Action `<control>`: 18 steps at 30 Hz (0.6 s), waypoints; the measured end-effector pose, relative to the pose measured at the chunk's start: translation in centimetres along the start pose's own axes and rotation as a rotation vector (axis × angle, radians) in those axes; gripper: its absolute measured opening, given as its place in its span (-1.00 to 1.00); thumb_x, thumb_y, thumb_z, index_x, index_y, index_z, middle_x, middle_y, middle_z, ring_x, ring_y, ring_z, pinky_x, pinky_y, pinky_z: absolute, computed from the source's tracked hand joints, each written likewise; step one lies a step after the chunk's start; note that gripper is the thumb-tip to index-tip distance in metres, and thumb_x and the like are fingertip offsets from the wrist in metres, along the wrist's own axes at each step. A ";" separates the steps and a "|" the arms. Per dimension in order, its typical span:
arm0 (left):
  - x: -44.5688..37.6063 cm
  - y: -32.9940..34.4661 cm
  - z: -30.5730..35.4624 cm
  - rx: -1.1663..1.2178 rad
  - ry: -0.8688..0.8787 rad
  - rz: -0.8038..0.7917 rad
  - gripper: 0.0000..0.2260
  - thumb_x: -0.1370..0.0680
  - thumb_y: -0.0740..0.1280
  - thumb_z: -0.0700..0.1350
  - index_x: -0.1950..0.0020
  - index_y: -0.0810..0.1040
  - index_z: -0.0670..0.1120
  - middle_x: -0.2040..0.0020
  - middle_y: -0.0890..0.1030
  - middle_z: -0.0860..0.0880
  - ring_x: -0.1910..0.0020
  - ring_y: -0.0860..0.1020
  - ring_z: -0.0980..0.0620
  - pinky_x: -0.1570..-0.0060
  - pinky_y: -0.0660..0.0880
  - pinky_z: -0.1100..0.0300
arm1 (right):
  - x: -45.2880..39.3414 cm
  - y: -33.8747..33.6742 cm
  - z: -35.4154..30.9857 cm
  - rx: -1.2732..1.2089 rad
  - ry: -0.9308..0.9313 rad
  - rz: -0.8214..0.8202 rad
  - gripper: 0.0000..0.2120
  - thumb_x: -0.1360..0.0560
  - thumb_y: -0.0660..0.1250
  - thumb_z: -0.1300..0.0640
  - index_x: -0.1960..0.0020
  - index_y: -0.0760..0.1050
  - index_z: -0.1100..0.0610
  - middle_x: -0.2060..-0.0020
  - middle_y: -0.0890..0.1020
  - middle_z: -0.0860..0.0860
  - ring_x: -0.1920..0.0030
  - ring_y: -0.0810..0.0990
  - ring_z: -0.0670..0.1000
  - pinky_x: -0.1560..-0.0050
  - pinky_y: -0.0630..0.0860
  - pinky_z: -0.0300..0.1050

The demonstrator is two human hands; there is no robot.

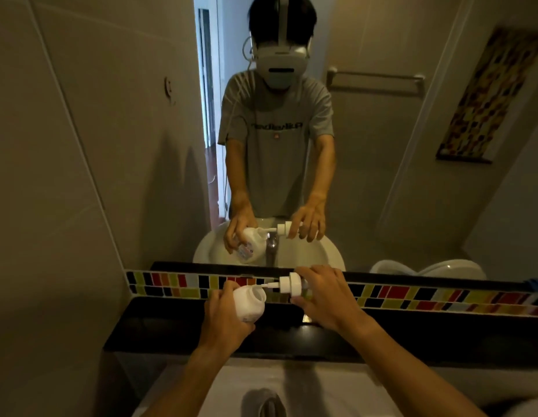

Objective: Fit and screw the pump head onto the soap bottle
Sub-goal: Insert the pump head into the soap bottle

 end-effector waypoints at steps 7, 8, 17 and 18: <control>0.9 -3.1 1.2 0.027 -0.005 -0.017 -0.35 -0.21 0.62 -0.10 -0.17 0.34 0.06 -0.17 0.38 -0.05 -0.17 0.44 -0.04 -0.11 0.54 0.06 | 1.2 -3.5 -2.8 0.119 -0.093 0.028 -0.54 -0.46 0.35 -0.16 -0.32 0.42 -0.08 -0.19 0.56 -0.05 -0.23 0.45 -0.02 -0.33 0.26 -0.08; 1.0 -3.2 1.3 0.031 0.010 -0.042 -0.36 -0.21 0.61 -0.09 -0.15 0.34 0.08 -0.15 0.38 -0.03 -0.14 0.45 -0.01 -0.10 0.54 0.08 | 1.2 -3.8 -3.4 0.148 -0.110 0.036 -0.54 -0.47 0.34 -0.15 -0.33 0.41 -0.07 -0.19 0.55 -0.04 -0.23 0.45 -0.01 -0.32 0.27 -0.07; 1.6 -5.5 3.4 -0.109 0.145 -0.208 -0.27 -0.06 0.53 0.25 -0.14 0.32 0.22 -0.12 0.41 0.09 -0.19 0.43 0.04 -0.26 0.41 0.10 | 1.2 -6.1 -7.6 0.428 -0.254 0.020 -0.57 -0.49 0.35 -0.01 -0.33 0.41 0.04 -0.22 0.56 0.12 -0.23 0.49 0.14 -0.35 0.36 0.11; 2.0 -4.9 3.8 -0.125 0.165 -0.275 -0.19 0.01 0.44 0.38 -0.17 0.30 0.21 -0.14 0.40 0.08 -0.23 0.43 0.01 -0.28 0.38 0.12 | 1.3 -6.0 -8.4 0.468 -0.278 -0.001 -0.58 -0.50 0.34 0.03 -0.34 0.41 0.07 -0.25 0.54 0.16 -0.26 0.47 0.17 -0.36 0.34 0.13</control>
Point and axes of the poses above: each hand's wrist, its own x-axis away from the middle knuckle, its own y-axis out of the palm, z = x × y, the point moved 8 cm from there along -x, towards the middle knuckle
